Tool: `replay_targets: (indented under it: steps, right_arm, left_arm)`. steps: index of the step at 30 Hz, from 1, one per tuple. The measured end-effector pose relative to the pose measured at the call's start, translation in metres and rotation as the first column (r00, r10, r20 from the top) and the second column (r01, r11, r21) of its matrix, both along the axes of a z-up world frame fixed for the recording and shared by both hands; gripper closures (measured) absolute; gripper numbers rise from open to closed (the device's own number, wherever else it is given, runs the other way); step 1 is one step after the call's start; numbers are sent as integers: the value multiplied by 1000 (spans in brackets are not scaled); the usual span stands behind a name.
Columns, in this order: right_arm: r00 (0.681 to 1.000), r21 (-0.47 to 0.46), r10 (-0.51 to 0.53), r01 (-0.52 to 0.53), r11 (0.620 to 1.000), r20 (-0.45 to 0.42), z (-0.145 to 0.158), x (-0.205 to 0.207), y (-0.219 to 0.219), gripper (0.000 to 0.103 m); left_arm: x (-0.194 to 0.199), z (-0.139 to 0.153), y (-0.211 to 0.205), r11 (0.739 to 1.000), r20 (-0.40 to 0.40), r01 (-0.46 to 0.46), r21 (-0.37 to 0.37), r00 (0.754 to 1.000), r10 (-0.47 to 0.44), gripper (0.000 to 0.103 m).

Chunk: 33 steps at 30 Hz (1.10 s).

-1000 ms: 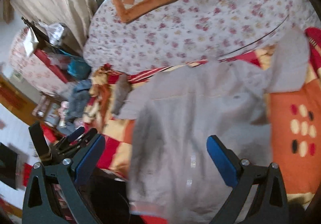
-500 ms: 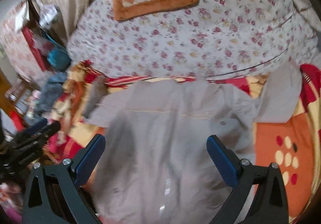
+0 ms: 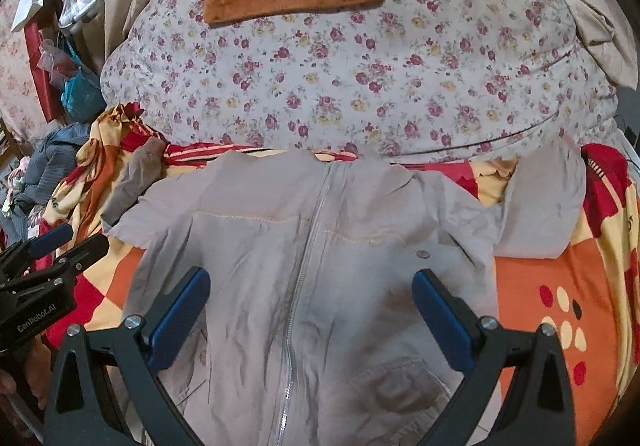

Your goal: Fold large clothes

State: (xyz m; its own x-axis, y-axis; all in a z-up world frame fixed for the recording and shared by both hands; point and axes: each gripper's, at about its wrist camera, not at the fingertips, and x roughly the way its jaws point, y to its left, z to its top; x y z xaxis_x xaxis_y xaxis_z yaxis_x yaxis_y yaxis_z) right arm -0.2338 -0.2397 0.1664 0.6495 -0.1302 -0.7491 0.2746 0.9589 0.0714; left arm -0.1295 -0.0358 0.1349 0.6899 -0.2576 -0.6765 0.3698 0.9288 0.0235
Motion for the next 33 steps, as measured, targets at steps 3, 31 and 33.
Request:
replay_targets:
  steps: [3,31,33]
  right_arm:
    - [1000,14,-17,17,1000,11,-5,0,-2,1]
    - [997,-81,-9,2,997,-82,-36,21,13,1]
    - [997,-76,-17,10,997,-82,-38,23,13,1]
  left_arm:
    - [6,-6,3,1000,-16,-9,-7,1000,9,34]
    - [30,-33,7,999,-64,-55,3,996,55,34]
    - [31,-36,7,998,-69,-55,3,996,55,34]
